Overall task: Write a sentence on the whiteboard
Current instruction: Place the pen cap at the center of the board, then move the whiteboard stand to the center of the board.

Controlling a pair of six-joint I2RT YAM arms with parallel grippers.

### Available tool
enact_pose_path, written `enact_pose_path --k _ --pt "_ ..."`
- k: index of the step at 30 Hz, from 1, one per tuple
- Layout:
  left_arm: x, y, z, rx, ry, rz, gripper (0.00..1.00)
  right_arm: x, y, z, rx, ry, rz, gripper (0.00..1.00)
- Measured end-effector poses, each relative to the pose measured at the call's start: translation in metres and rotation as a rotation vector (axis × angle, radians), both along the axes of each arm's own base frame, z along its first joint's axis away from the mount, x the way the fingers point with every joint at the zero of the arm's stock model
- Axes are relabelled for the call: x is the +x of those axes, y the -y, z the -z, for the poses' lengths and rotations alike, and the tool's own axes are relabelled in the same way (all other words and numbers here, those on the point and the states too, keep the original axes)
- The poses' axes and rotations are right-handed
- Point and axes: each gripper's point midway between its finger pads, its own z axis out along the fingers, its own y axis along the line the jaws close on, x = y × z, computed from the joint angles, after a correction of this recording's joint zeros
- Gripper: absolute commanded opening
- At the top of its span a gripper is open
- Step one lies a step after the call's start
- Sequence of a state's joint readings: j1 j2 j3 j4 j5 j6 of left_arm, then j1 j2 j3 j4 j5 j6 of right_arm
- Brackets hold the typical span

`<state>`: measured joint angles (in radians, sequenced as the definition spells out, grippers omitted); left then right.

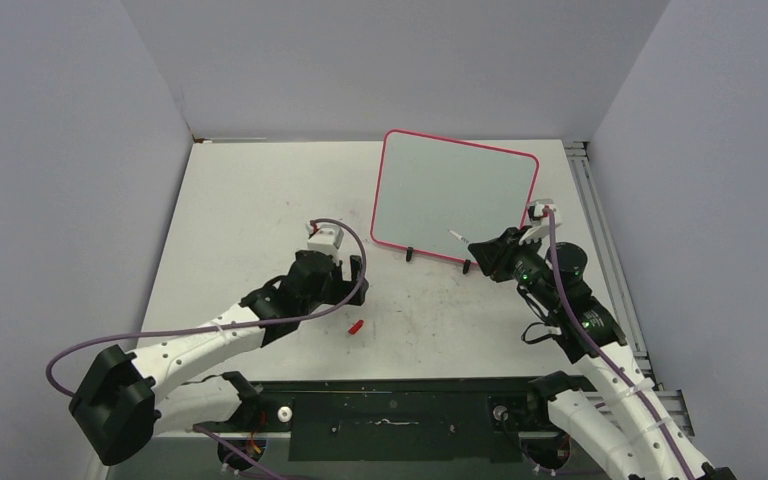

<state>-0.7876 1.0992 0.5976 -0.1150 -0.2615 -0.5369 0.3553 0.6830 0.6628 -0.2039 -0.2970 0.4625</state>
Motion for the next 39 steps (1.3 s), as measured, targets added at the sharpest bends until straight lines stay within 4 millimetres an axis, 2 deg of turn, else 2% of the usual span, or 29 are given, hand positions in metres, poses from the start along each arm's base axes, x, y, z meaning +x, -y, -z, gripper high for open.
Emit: enact_pose_path --k 2,5,11,15,28,34,39 --pt "0.009 0.012 -0.015 -0.013 0.026 0.008 0.86 0.001 0.005 -0.004 -0.009 0.011 0.029 0.05" --pt "0.019 0.033 -0.021 -0.019 0.039 0.03 0.85 0.002 0.015 -0.006 -0.027 0.015 0.078 0.05" --pt "0.037 0.079 -0.001 0.005 0.015 0.071 0.81 -0.002 0.04 -0.007 -0.069 0.029 0.197 0.05" --pt "0.049 0.104 0.014 0.019 0.003 0.084 0.75 -0.003 0.055 -0.008 -0.09 0.035 0.268 0.05" --pt "0.086 0.151 0.063 0.045 -0.022 0.083 0.58 -0.005 0.068 -0.009 -0.111 0.039 0.331 0.05" --pt "0.101 0.161 0.074 0.077 -0.007 0.075 0.5 -0.005 0.07 -0.007 -0.118 0.032 0.341 0.05" --pt "0.109 0.157 0.084 0.125 0.013 0.046 0.48 -0.006 0.07 -0.006 -0.122 0.028 0.344 0.05"
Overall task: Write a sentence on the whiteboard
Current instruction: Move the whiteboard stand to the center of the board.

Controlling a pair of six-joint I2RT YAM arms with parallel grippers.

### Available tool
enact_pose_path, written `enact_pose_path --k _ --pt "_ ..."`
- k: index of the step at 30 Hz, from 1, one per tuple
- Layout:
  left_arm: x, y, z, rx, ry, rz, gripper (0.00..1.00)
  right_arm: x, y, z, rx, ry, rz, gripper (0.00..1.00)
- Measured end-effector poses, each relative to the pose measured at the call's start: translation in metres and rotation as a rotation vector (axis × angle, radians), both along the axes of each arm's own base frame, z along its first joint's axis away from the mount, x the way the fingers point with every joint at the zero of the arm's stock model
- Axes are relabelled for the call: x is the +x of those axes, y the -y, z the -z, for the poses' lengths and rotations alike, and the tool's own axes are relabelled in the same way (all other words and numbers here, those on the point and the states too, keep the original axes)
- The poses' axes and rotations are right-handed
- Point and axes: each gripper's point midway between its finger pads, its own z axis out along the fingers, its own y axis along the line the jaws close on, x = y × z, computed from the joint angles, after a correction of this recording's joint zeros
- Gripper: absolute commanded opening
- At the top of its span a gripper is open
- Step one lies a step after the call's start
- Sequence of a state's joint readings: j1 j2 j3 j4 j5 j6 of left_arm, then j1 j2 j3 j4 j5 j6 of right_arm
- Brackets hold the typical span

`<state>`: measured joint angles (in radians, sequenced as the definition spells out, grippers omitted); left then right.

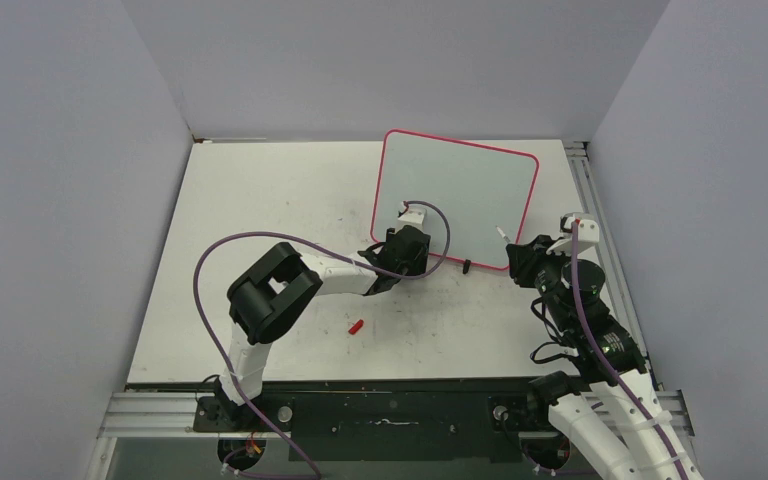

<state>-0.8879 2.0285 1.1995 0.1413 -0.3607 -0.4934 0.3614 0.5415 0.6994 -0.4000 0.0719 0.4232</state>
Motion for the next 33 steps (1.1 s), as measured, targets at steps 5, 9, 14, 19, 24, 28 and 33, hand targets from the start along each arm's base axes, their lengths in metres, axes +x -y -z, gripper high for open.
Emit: enact_pose_path --k 5,9,14,19,24,28,33 --pt "0.006 -0.002 0.001 0.02 0.019 -0.019 0.46 0.0 0.0 0.0 0.002 -0.001 0.001 0.05" --pt "0.012 -0.001 0.001 0.038 0.037 -0.024 0.36 0.0 0.0 0.0 0.005 -0.002 0.002 0.05" --pt "0.016 -0.006 0.003 0.078 0.062 -0.035 0.22 0.001 -0.001 0.002 0.004 -0.008 0.002 0.05" --pt "0.016 -0.009 0.003 0.114 0.084 -0.04 0.09 0.002 -0.001 0.004 0.001 -0.018 0.002 0.05" --pt "0.014 -0.01 0.002 0.144 0.107 -0.051 0.01 0.002 -0.001 0.004 0.004 -0.019 0.002 0.05" --pt "0.009 -0.009 0.002 0.165 0.119 -0.062 0.0 0.002 -0.001 0.004 0.004 -0.02 0.002 0.05" --pt "-0.002 -0.006 0.002 0.184 0.132 -0.086 0.0 0.002 -0.001 0.004 0.005 -0.019 0.003 0.05"
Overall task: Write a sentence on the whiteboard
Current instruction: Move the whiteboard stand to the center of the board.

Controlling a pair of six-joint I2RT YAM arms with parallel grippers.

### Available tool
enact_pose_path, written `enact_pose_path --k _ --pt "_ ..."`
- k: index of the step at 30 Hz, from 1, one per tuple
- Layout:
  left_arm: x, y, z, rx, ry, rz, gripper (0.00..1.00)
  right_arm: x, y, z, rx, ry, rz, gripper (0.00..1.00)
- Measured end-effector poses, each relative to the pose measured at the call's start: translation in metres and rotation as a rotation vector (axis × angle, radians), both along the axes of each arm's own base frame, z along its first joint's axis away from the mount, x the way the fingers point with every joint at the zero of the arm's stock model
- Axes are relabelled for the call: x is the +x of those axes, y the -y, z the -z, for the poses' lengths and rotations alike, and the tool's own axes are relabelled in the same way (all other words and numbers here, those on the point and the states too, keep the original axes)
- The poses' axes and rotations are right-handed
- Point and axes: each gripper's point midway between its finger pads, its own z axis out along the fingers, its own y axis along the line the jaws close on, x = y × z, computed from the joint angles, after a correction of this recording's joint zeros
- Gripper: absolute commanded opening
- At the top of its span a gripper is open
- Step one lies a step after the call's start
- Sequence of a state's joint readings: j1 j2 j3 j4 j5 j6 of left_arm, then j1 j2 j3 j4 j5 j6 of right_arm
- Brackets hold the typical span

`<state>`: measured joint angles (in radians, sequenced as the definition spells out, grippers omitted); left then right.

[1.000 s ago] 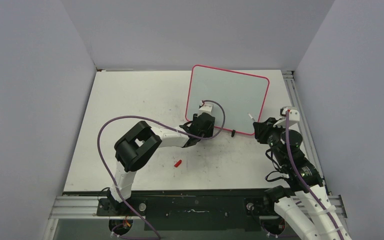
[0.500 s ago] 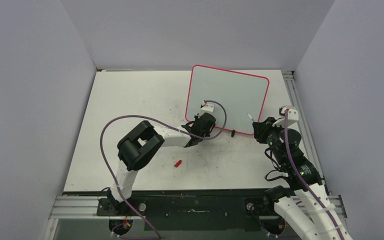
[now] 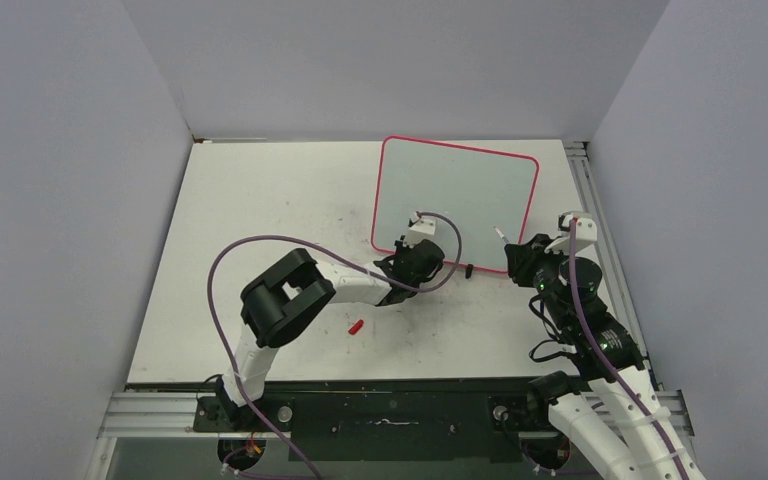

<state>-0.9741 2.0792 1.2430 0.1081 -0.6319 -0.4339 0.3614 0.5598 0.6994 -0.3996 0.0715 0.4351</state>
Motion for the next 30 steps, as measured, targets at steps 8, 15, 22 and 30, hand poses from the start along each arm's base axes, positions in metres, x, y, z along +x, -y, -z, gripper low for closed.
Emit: enact_pose_path --k 8,15,22,30 --pt "-0.02 0.004 0.001 -0.011 0.015 -0.054 0.0 0.0 0.0 0.001 0.007 -0.004 0.002 0.05" --pt "-0.047 0.001 0.002 -0.023 -0.009 -0.093 0.0 0.0 -0.001 0.006 0.017 -0.016 0.005 0.05" --pt "-0.076 0.003 0.003 -0.019 -0.024 -0.115 0.0 0.0 -0.001 0.007 0.02 -0.019 0.005 0.05" --pt "-0.097 0.006 0.003 -0.017 -0.048 -0.111 0.25 -0.001 -0.003 0.007 0.026 -0.019 -0.002 0.05"
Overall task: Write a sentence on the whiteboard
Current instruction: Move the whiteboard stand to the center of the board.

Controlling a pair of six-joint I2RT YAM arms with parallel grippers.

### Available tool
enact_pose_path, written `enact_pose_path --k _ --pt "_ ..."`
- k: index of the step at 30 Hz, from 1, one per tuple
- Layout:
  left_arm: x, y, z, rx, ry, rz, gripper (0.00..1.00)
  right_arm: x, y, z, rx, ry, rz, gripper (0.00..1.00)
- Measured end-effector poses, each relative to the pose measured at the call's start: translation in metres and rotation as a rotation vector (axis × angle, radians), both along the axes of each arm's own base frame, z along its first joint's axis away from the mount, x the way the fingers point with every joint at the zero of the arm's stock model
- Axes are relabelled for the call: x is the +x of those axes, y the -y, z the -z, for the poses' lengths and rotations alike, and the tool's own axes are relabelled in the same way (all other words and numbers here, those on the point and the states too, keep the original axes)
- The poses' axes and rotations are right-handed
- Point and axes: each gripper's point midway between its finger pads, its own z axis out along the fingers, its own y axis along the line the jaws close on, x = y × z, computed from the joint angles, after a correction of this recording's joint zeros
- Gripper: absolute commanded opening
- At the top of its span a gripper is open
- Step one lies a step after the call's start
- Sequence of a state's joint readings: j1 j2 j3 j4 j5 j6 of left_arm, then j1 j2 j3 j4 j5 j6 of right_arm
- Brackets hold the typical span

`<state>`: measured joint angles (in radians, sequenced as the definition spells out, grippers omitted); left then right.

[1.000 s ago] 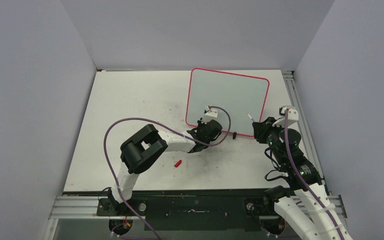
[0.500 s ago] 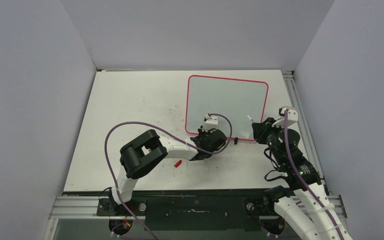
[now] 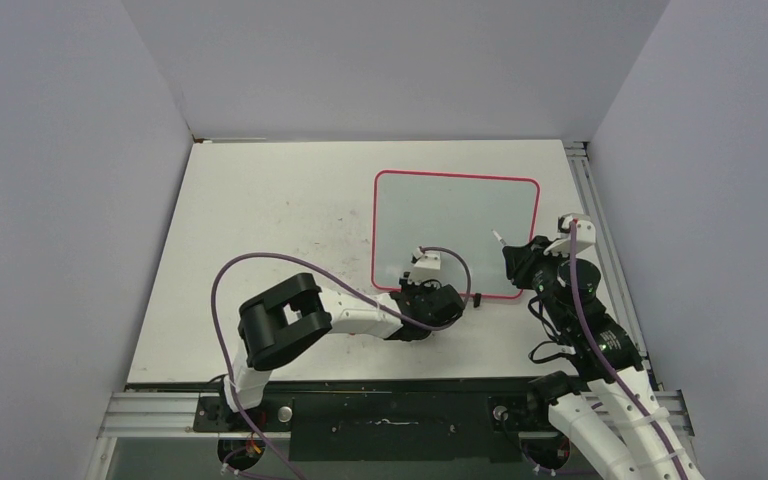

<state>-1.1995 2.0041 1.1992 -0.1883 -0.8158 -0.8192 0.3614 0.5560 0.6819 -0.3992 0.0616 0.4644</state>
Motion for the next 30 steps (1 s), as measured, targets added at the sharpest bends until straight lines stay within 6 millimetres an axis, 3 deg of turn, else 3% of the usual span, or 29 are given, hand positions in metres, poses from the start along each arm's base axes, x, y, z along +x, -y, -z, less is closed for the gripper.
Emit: enact_pose_path --k 12,19,23,30 --pt "-0.06 0.013 -0.001 -0.029 -0.076 0.116 0.57 -0.005 -0.002 -0.008 0.018 0.03 -0.023 0.05" --pt "-0.086 -0.004 -0.006 -0.031 -0.106 0.152 0.85 -0.007 -0.003 -0.011 0.022 0.039 -0.031 0.05" --pt "-0.091 -0.015 -0.026 -0.054 -0.092 0.18 0.92 -0.007 -0.003 -0.01 0.016 0.038 -0.033 0.05" --pt "-0.088 -0.014 -0.086 -0.125 -0.072 0.336 0.92 -0.007 -0.003 -0.01 0.004 0.042 -0.04 0.05"
